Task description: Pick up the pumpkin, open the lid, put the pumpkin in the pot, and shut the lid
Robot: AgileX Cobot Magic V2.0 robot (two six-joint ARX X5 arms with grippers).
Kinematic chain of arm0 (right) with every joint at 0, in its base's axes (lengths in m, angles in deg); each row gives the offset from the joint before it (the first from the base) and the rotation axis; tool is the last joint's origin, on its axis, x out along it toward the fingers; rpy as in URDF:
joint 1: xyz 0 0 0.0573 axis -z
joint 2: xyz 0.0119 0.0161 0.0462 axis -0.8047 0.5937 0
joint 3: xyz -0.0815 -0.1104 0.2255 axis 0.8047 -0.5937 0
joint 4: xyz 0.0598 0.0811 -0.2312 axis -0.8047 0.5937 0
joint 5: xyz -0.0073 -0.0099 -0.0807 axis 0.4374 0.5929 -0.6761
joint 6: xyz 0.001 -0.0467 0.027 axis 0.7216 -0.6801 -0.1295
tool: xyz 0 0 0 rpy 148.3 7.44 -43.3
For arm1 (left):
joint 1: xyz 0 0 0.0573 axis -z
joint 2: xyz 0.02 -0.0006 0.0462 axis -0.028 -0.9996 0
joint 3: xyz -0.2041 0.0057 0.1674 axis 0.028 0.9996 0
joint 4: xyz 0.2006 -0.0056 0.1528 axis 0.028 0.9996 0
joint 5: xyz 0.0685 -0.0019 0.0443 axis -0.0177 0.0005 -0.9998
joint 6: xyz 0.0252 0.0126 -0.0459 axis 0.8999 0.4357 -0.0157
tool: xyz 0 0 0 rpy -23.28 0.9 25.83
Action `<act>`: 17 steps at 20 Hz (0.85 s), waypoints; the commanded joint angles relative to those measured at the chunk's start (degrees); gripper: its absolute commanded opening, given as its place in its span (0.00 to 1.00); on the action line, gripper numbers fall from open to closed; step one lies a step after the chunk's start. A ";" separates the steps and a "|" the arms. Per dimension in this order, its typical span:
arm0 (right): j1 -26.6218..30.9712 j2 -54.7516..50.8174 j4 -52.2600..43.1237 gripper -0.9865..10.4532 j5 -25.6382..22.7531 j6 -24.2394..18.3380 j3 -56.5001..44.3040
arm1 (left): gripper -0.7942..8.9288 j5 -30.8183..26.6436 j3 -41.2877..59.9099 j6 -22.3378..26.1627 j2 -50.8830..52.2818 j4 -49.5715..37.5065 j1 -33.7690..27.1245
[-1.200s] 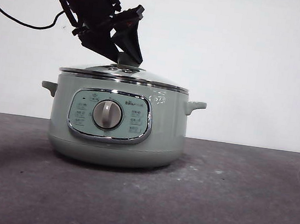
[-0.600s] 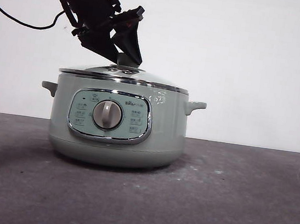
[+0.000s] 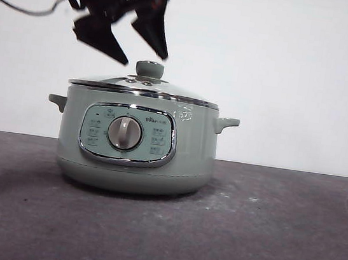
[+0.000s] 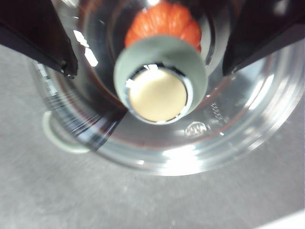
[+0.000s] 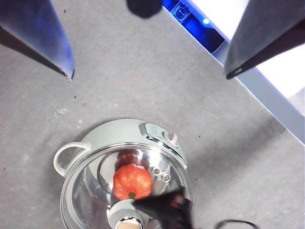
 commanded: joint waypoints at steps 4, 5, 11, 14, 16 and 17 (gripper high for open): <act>-0.09 0.17 0.52 0.55 0.15 0.35 -0.09 | 0.63 0.85 0.37 0.09 10.84 14.43 0.09; -0.11 0.17 1.11 0.55 0.26 0.35 -0.09 | 0.63 1.09 0.37 0.07 13.18 17.90 0.13; -0.15 0.35 2.84 0.40 7.56 0.07 -0.15 | 0.28 5.55 0.37 0.20 25.70 34.53 0.20; -0.15 0.35 2.86 0.08 7.61 -1.84 -0.15 | 0.07 5.55 0.37 0.26 28.79 37.03 0.20; -0.15 0.35 2.86 0.08 7.58 -1.81 -0.15 | 0.07 5.55 0.37 0.24 29.73 37.70 0.20; -0.15 0.35 2.84 0.08 7.56 -1.81 -0.15 | 0.07 5.55 0.37 0.20 29.73 37.81 0.17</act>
